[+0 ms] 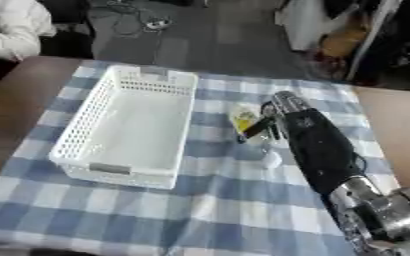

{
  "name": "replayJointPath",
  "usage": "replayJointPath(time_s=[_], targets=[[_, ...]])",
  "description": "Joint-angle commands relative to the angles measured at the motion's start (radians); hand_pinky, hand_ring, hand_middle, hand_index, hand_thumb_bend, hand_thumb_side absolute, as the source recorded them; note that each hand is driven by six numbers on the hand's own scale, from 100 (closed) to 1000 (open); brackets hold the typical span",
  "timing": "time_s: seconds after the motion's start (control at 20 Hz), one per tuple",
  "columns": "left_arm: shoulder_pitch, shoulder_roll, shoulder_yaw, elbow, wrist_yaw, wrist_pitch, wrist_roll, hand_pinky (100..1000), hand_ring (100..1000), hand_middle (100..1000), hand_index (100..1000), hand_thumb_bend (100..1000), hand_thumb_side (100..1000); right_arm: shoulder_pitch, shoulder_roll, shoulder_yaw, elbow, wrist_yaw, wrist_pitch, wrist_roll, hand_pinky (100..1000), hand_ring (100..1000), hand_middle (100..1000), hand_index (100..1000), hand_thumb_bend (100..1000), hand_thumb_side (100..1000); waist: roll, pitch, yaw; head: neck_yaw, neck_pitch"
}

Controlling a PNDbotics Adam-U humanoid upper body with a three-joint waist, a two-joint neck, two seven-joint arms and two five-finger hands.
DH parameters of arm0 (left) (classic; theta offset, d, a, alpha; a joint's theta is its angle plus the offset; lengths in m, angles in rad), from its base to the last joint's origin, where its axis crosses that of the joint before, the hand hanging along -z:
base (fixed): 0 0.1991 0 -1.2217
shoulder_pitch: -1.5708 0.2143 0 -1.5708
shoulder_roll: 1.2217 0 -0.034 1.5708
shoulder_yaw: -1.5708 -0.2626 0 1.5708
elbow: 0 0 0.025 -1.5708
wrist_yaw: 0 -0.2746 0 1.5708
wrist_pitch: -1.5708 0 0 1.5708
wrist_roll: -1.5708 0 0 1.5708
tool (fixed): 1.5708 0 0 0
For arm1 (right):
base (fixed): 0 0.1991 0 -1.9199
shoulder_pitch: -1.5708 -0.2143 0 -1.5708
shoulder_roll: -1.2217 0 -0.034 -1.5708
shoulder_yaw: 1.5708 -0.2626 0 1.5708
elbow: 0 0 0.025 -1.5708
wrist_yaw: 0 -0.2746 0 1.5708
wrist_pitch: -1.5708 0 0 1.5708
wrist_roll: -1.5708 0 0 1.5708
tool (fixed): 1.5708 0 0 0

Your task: Pick up objects on the table and place them in the box.

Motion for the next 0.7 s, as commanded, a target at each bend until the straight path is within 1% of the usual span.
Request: replayJointPath(time_s=[0.05,0.1,0.15,0.2,0.25,0.35,0.4,0.5,0.6,0.7], targets=[[-0.017,0.007,0.009,-0.011,0.001,-0.002,0.001,684,605,821,786,183,1000,0.010,-0.015,0.006,-0.031,0.022,-0.040,-0.102,100,231,329,433,204,669,0.003,-0.006,-0.003,0.012,0.001],[-0.017,0.008,0.009,-0.011,0.001,-0.002,0.001,684,605,821,786,183,1000,0.018,-0.016,0.007,-0.037,0.028,-0.055,-0.153,100,189,290,393,154,680,0.003,-0.005,-0.004,0.013,0.001],[-0.017,0.008,0.009,-0.011,0.001,-0.002,0.001,684,605,821,786,183,1000,0.024,-0.017,0.007,-0.039,0.035,-0.067,-0.199,100,142,247,358,100,750,0.004,-0.005,-0.004,0.014,0.001],[-0.017,0.009,0.009,-0.011,0.001,-0.002,0.001,684,605,821,786,183,1000,0.031,-0.018,0.008,-0.044,0.042,-0.082,-0.257,100,111,217,345,100,809,0.004,-0.005,-0.005,0.015,0.001],[-0.017,0.009,0.009,-0.011,0.001,-0.003,0.002,684,605,821,786,183,1000,0.038,-0.019,0.009,-0.044,0.051,-0.095,-0.313,100,100,180,333,100,911,0.004,-0.005,-0.005,0.015,0.001],[-0.016,0.010,0.010,-0.011,0.001,-0.003,0.002,684,604,821,786,183,1000,0.049,-0.024,0.010,-0.041,0.070,-0.118,-0.413,100,100,121,320,100,998,0.004,-0.005,-0.007,0.016,0.001],[-0.015,0.011,0.010,-0.011,0.001,-0.003,0.002,684,604,821,786,183,1000,0.052,-0.026,0.011,-0.039,0.080,-0.131,-0.459,100,100,100,315,100,1000,0.005,-0.005,-0.008,0.016,0.001],[-0.014,0.012,0.010,-0.011,0.000,-0.002,0.002,684,604,821,786,183,1000,0.057,-0.033,0.009,-0.028,0.099,-0.156,-0.531,100,100,100,308,100,988,0.005,-0.006,-0.010,0.017,0.001],[-0.012,0.012,0.010,-0.011,0.000,-0.002,0.002,684,604,820,786,183,1000,0.057,-0.040,0.005,-0.018,0.107,-0.178,-0.580,100,100,100,302,100,978,0.005,-0.008,-0.011,0.018,0.001],[-0.010,0.013,0.011,-0.011,0.000,-0.002,0.003,683,604,820,786,183,1000,0.053,-0.053,0.010,-0.021,0.095,-0.217,-0.619,100,100,100,296,100,974,0.005,-0.010,-0.013,0.020,0.001]])
